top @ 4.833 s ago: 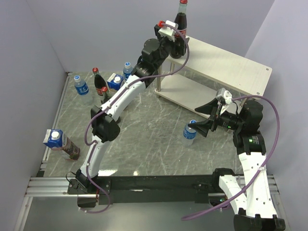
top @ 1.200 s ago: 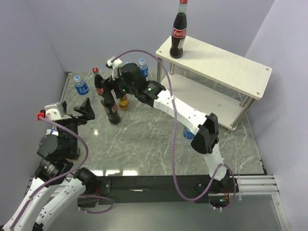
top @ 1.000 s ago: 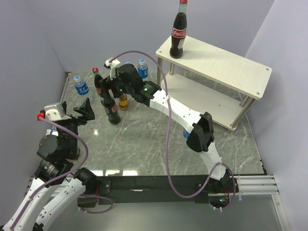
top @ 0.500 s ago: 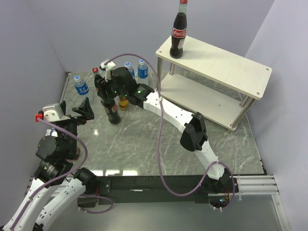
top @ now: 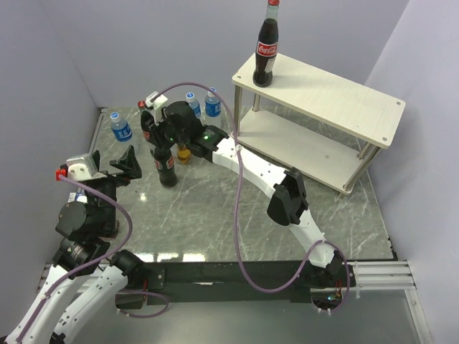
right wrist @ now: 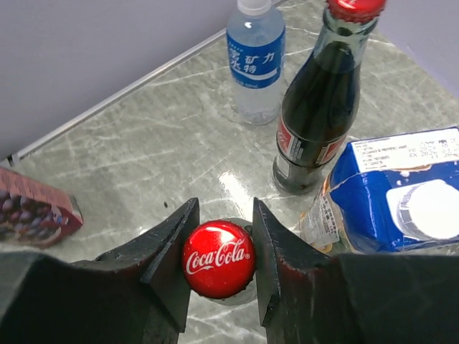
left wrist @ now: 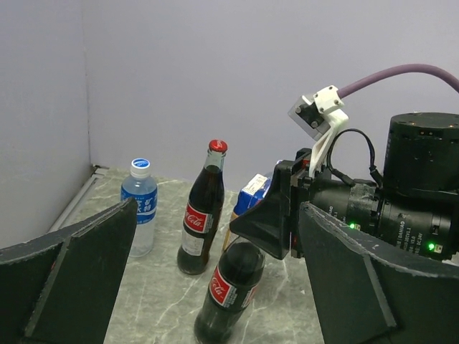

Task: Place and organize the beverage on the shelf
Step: Pick up the drink from the center of the board.

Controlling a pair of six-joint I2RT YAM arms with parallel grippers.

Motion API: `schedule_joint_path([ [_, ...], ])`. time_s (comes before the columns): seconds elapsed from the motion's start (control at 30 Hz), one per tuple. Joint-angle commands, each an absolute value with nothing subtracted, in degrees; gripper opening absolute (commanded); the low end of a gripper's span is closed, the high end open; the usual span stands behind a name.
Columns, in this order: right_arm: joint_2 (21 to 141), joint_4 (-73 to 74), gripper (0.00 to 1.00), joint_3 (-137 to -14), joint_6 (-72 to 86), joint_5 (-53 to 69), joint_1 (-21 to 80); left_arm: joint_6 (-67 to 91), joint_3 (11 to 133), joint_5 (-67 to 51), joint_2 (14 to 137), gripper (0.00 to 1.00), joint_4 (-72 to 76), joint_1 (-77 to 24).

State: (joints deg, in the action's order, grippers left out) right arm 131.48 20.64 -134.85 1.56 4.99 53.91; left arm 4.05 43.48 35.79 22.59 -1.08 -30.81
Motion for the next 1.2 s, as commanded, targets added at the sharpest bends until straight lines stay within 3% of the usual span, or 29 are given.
schedule_joint_path([
  [0.0, 124.9, 21.3, 0.00, -137.9, 0.4, 8.3, 53.8, 3.8, 43.5, 34.0, 22.7, 1.00, 1.2, -30.5],
  [0.17, 116.7, 23.3, 0.00, -133.6, -2.5, 10.4, 51.8, 4.0, 43.3, 29.6, 22.9, 1.00, 1.3, -30.5],
  [0.53, 98.3, 24.9, 0.00, -118.2, -5.4, 14.4, 47.6, 5.4, 45.0, 6.4, 28.9, 0.99, 0.2, -30.1],
  [0.77, 88.8, 25.8, 0.00, -111.9, -3.8, 15.4, 43.1, 9.7, 47.9, -10.1, 37.3, 1.00, 0.8, -29.8],
  [1.17, 82.0, 30.8, 0.00, -111.7, -1.0, 19.2, 37.7, 13.2, 59.8, -32.7, 58.4, 0.99, -1.9, -29.8],
])
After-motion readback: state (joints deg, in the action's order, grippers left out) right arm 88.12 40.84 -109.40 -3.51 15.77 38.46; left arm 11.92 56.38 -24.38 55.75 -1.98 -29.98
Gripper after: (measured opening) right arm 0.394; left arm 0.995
